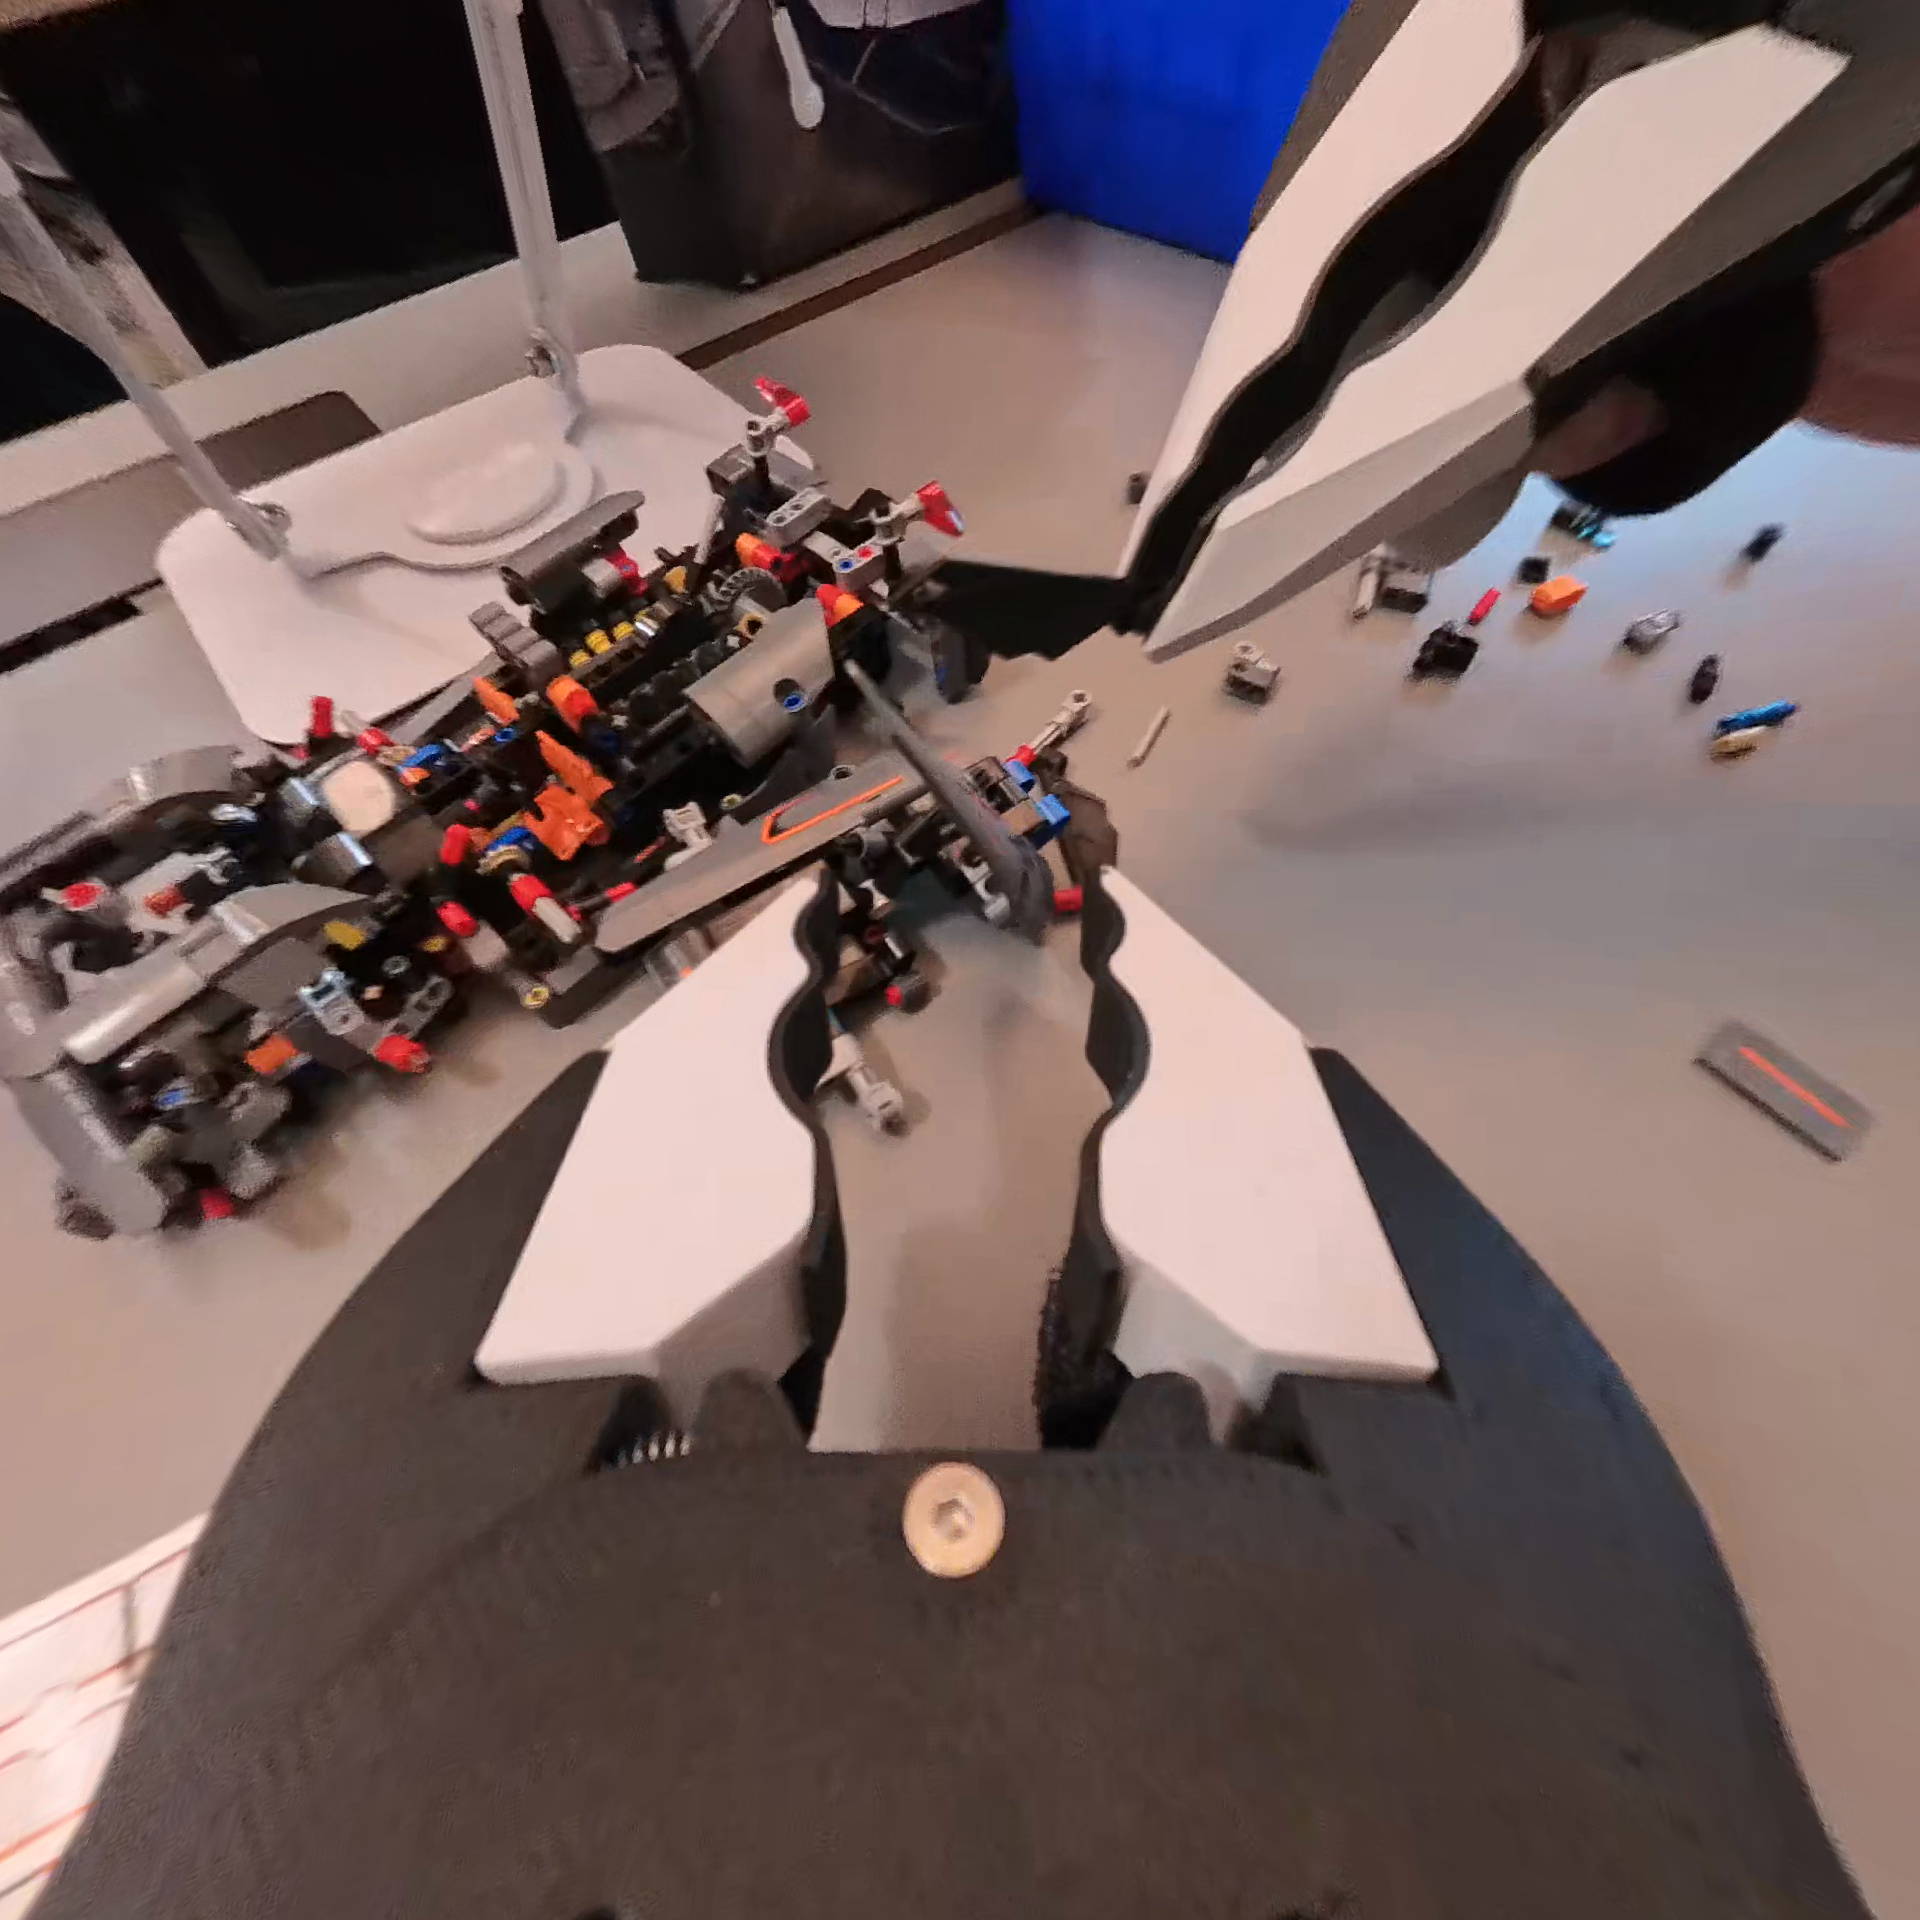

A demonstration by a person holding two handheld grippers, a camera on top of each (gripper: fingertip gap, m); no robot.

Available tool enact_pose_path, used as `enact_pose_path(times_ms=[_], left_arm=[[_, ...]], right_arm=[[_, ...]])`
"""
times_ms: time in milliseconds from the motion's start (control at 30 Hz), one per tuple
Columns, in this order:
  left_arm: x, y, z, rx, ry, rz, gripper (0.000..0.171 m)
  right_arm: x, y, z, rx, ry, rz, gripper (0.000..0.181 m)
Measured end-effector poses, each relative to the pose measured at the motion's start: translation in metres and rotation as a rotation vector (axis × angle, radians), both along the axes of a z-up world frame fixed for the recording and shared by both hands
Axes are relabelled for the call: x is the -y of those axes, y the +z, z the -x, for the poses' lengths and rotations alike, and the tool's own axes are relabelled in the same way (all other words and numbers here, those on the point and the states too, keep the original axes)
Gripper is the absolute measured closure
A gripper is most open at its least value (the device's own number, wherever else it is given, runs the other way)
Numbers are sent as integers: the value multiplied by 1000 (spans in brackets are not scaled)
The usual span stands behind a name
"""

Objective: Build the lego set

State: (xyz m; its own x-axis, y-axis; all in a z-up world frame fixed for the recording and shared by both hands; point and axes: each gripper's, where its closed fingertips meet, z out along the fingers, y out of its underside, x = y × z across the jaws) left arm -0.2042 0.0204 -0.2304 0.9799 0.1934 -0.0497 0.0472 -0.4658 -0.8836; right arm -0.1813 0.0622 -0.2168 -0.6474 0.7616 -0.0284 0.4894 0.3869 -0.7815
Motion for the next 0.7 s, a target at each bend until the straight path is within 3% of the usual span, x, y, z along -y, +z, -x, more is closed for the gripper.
enact_pose_path(times_ms=[233, 300, 700], left_arm=[[-9, -15, -1, 75, 14, -1, 135], [-10, -15, 1, 66, 34, -17, 144], [-25, -25, 3, 123, 36, 11, 147]], right_arm=[[10, -11, 13, 27, 28, 10, 177], [11, -15, 15, 35, 32, 7, 177], [13, -26, 24, 50, 43, 40, 177]])
